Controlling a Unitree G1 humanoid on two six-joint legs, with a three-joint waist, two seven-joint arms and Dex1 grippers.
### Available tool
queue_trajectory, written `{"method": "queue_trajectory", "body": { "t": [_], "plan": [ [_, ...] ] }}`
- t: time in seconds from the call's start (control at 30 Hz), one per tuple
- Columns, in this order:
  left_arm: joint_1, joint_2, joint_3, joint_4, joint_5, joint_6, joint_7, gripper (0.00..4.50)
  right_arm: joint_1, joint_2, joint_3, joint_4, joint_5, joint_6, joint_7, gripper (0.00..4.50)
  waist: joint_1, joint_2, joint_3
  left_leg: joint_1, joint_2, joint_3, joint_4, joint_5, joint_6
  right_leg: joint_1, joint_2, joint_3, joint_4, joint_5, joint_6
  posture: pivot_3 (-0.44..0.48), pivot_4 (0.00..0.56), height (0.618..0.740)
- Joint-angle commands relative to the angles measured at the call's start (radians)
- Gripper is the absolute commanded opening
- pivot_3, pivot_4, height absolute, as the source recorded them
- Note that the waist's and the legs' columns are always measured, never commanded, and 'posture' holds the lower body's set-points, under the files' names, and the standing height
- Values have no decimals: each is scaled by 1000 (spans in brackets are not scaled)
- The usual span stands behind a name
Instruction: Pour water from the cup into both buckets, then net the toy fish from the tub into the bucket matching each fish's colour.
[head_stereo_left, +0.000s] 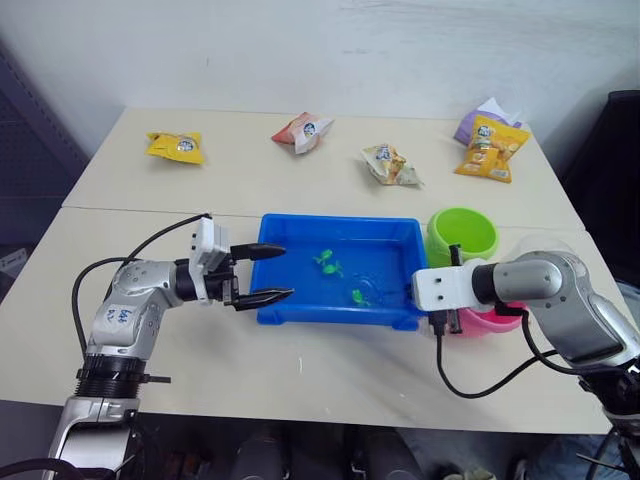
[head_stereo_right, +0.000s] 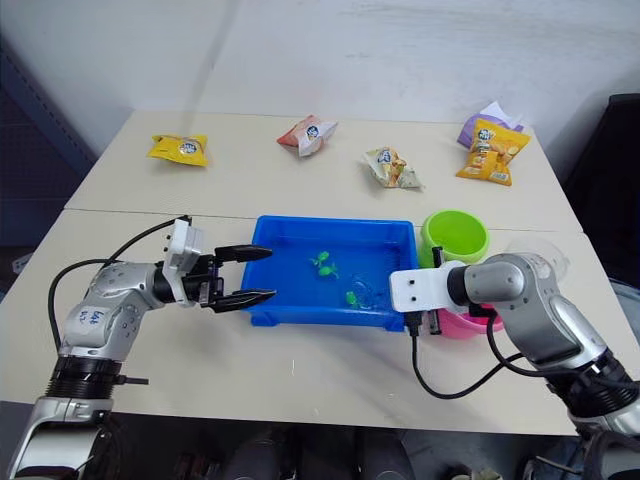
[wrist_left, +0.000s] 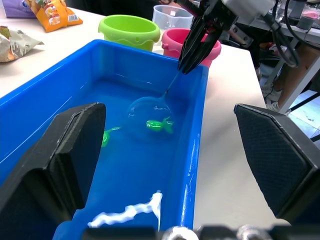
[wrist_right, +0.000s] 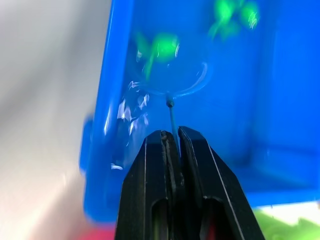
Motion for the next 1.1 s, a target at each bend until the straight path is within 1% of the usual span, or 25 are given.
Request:
{"method": "queue_trajectory", "body": {
  "t": [0.03, 0.17, 0.27, 0.43, 0.7, 0.87, 1.0, 1.1],
  "plan": [
    [3, 13, 25, -16, -12, -15, -7, 4421, -6, 34, -55, -75, 80, 119, -11, 0, 0, 0, 0, 0, 0, 0, 0, 0, 0, 0, 0, 0, 0, 0, 0, 0, 150, 738],
    [6, 17, 27, -17, -13, -15, -8, 4421, 24, 44, -94, -126, 145, 246, -33, 0, 1, 0, 0, 0, 0, 0, 0, 0, 0, 0, 0, 0, 0, 0, 0, 0, 150, 738],
    [7, 19, 30, -16, -14, -15, -7, 4421, 71, 70, -166, -152, 224, 355, -69, 0, 3, 0, 0, 0, 0, 0, -1, 0, 1, 0, -1, 0, -1, 0, 0, 0, 150, 738],
    [12, 22, 33, -21, -18, -13, -4, 4421, 162, 80, -269, -176, 301, 384, -118, 0, 2, 0, 0, -1, 0, -1, -1, -1, 1, 0, -1, 0, -2, 0, 0, 0, 150, 738],
    [-11, 6, 41, -28, -26, -15, 2, 4421, 310, 85, -483, -241, 377, 312, -209, 0, 1, 0, 0, -1, 0, 0, -2, -1, 1, 0, -1, 0, -2, 0, 0, 0, 150, 738],
    [-57, -33, 38, -16, -19, -13, 45, 4421, 360, 87, -674, -286, 449, 355, -269, 0, 3, 0, 0, -1, 0, 0, -2, -1, 1, 0, 0, 0, -1, 0, 0, 0, 150, 738],
    [-78, -53, 34, -4, -23, -3, 52, 4421, 412, 63, -787, -254, 451, 313, -285, 0, 5, 0, 0, -1, -1, 0, -2, -1, 1, 0, 0, 0, -3, 0, 0, 0, 150, 738],
    [-91, -68, 22, 9, -15, -8, 48, 4421, 445, 51, -848, -187, 424, 230, -295, 0, 2, 0, 0, 0, -1, 0, -3, -1, 1, 0, 0, 0, -3, 0, 0, 0, 150, 738]
  ]
}}
